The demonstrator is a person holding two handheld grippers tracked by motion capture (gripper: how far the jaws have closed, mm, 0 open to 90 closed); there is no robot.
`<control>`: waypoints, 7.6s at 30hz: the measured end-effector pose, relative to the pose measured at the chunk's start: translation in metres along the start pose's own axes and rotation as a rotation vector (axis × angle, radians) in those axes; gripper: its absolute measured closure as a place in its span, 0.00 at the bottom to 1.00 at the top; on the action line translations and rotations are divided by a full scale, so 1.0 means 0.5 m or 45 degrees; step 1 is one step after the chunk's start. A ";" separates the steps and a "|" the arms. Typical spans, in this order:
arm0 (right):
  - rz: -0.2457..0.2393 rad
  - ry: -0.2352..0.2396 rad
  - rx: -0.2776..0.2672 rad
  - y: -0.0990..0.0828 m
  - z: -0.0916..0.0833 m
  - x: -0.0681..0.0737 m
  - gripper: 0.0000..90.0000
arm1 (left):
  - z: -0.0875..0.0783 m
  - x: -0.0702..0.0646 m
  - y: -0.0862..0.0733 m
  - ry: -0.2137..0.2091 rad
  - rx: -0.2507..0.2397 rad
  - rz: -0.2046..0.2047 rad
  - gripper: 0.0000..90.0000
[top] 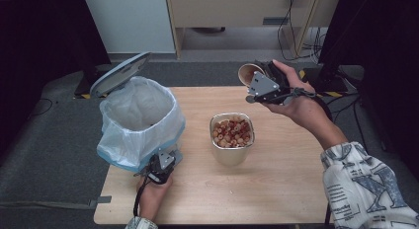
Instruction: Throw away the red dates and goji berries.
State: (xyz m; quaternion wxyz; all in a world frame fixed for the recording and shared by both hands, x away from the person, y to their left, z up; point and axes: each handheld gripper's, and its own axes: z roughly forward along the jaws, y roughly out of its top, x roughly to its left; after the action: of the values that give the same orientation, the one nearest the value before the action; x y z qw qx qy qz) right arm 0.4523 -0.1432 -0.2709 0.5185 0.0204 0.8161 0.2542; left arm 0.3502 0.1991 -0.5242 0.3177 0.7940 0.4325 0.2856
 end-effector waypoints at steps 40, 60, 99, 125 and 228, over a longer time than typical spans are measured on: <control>-0.200 -0.027 0.029 0.031 0.003 0.010 0.42 | 0.000 0.000 0.000 0.001 0.002 -0.002 0.99; -0.261 -0.044 0.042 0.042 -0.003 0.009 0.43 | 0.000 0.000 0.000 0.002 0.002 -0.002 0.99; -0.397 -0.068 0.084 0.051 0.001 0.019 0.43 | 0.000 0.000 0.000 0.000 0.001 -0.003 0.99; -0.411 -0.077 0.083 0.061 -0.005 0.008 0.43 | 0.000 0.000 0.000 0.000 0.001 -0.003 0.99; -0.940 -0.208 0.208 0.075 -0.012 0.039 0.44 | 0.000 -0.001 0.001 0.003 0.002 0.001 0.99</control>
State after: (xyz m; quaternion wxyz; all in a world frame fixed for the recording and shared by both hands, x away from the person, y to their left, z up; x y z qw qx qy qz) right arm 0.4295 -0.1071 -0.2689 0.6351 -0.2133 0.7422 -0.0180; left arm 0.3503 0.1986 -0.5240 0.3165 0.7940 0.4329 0.2864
